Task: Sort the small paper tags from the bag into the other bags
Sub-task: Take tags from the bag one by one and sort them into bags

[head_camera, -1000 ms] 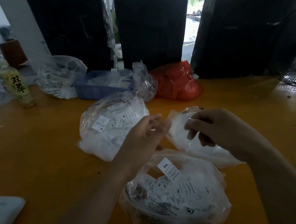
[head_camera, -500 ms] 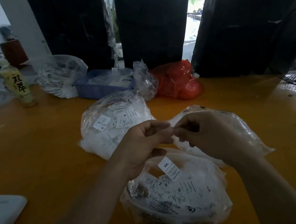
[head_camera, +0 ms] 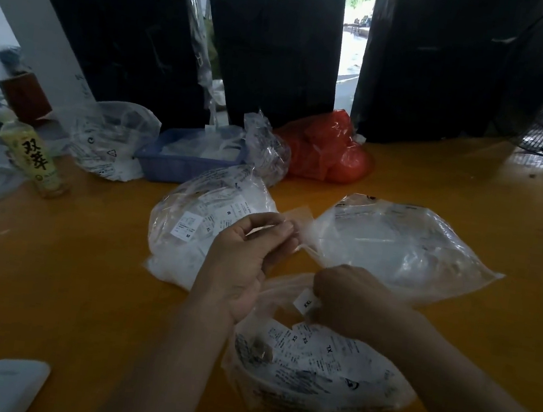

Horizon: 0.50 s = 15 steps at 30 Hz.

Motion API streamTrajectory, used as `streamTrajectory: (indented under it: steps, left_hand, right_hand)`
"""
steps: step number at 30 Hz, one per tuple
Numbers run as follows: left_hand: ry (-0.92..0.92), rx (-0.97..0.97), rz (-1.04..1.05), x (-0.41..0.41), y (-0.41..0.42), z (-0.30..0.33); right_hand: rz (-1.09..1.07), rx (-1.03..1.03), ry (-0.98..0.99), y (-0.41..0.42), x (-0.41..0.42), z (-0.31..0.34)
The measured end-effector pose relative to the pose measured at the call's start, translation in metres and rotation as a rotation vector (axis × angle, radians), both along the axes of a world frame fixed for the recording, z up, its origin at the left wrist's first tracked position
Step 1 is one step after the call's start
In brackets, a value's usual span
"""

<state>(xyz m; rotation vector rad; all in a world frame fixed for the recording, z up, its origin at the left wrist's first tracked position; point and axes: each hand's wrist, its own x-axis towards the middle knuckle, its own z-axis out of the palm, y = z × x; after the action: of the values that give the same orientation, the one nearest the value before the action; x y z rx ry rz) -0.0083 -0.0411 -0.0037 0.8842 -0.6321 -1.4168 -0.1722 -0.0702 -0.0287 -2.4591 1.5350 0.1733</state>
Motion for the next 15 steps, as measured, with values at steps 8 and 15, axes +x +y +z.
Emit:
streamTrajectory:
  steps: [8,15]
  left_hand:
    - [-0.106,-0.011,0.007,0.002,-0.003,-0.005]
    - [-0.393,-0.027,0.007,0.001,-0.001,-0.007]
  right_hand:
    - [0.012,-0.04,-0.221,-0.01,-0.009,0.014]
    - [-0.039,-0.26,-0.738,-0.017,-0.028,0.04]
